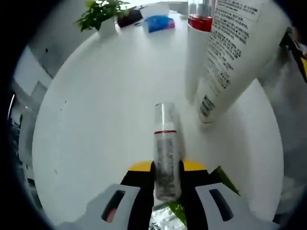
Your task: Arrange the skincare products in the storage area until every visible bottle or jar stands upright without overlapping.
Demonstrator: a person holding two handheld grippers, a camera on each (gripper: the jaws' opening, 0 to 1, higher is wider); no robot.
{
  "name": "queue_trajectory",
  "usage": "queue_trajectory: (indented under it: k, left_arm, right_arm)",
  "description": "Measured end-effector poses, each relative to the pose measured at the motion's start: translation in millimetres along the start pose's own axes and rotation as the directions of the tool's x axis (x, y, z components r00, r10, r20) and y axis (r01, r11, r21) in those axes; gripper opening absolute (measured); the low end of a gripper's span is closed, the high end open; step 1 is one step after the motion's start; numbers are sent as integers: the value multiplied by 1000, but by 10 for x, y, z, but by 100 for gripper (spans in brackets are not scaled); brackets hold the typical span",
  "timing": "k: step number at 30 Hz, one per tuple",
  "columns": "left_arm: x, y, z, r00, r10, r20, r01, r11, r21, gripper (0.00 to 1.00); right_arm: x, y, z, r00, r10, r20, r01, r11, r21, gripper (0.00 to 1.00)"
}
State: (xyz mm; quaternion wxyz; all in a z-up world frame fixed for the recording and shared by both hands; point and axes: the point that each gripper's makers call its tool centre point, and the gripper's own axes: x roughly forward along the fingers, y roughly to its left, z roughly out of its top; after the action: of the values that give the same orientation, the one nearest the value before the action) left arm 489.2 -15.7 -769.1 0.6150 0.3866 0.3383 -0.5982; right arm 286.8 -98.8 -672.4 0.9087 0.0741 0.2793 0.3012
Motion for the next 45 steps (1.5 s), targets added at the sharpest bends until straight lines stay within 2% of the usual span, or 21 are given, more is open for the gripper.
queue_trajectory:
  k: [4, 8, 13, 17, 22, 25, 32, 35, 40, 41, 42, 45]
  left_arm:
    - [-179, -21, 25, 998, 12, 58, -8, 998, -68, 16]
    - [-312, -28, -24, 996, 44, 76, -35, 993, -113, 16]
    - [-514, -114, -83, 987, 87, 133, -56, 974, -219, 16]
    - [-691, -216, -122, 979, 126, 158, -81, 962, -263, 16]
    - [-925, -395, -46, 953, 173, 248, -75, 930, -361, 16]
    - [-1034, -510, -17, 942, 193, 275, -76, 920, -384, 16]
    - [-1213, -728, 48, 919, 232, 319, -88, 909, -407, 16]
    - [-1327, -848, 136, 898, 257, 357, -87, 900, -427, 16]
    - [-1412, -982, 220, 874, 271, 402, -74, 894, -442, 16]
    - [-1440, -1042, 274, 863, 277, 422, -67, 891, -448, 16]
    - [-1447, -1056, 286, 861, 278, 425, -66, 891, -449, 16]
    - [-1494, -1178, 390, 843, 281, 459, -48, 889, -456, 16]
  right_arm:
    - [-1, 31, 6, 1000, 12, 1, -12, 1000, -13, 86]
    - [1, 66, 6, 1000, 28, 0, -28, 999, -24, 86]
    - [15, 141, -13, 997, 70, -16, -71, 996, -53, 86]
    - [15, 184, -10, 995, 93, -21, -94, 993, -69, 85]
    - [13, 219, 37, 994, 110, -10, -111, 991, -81, 84]
    - [29, 286, 109, 992, 129, 15, -127, 989, -77, 84]
    - [59, 550, 233, 982, 187, 43, -181, 977, -113, 83]
    - [40, 634, 298, 977, 204, 65, -195, 974, -118, 83]
    - [2, 719, 443, 968, 220, 118, -208, 972, -106, 83]
    - [-12, 746, 500, 965, 225, 136, -212, 971, -108, 83]
    - [-16, 753, 513, 964, 227, 139, -213, 971, -108, 83]
    - [-48, 814, 612, 956, 240, 167, -224, 968, -114, 83]
